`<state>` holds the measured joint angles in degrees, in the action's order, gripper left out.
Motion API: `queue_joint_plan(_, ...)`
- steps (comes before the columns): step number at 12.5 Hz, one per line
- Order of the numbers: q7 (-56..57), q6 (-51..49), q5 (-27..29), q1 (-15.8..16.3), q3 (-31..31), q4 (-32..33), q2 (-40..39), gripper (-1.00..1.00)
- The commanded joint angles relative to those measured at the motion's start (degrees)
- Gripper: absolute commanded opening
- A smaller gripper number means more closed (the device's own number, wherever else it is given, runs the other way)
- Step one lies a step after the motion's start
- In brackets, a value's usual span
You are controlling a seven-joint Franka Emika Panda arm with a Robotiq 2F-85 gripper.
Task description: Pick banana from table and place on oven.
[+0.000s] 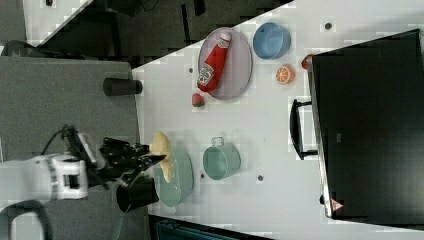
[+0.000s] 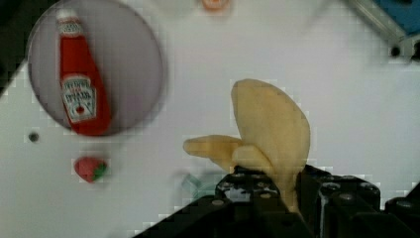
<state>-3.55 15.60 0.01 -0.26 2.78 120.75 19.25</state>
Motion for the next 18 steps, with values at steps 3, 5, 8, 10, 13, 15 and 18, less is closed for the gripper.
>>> queue_joint_plan(3,4.0,-1.6,-0.3,-2.0,8.3,-3.0,-1.6,-0.64)
queue_joint_plan(5,10.5,-0.7,-2.3,-2.3,12.6,-3.4,-3.0,-0.64)
queue_joint_plan(8,22.6,3.0,-4.7,-2.4,18.8,-4.7,-7.5,-0.64)
queue_joint_plan(10,30.2,6.0,-4.8,-2.6,22.5,-6.5,-12.0,-0.64)
queue_joint_plan(13,41.0,8.5,-4.9,-2.8,28.1,-9.9,-19.7,-0.64)
queue_joint_plan(15,47.0,10.4,-4.9,-2.8,30.4,-12.3,-24.6,-0.64)
queue_joint_plan(18,50.5,10.6,-4.9,-2.9,31.4,-14.0,-28.6,-0.57)
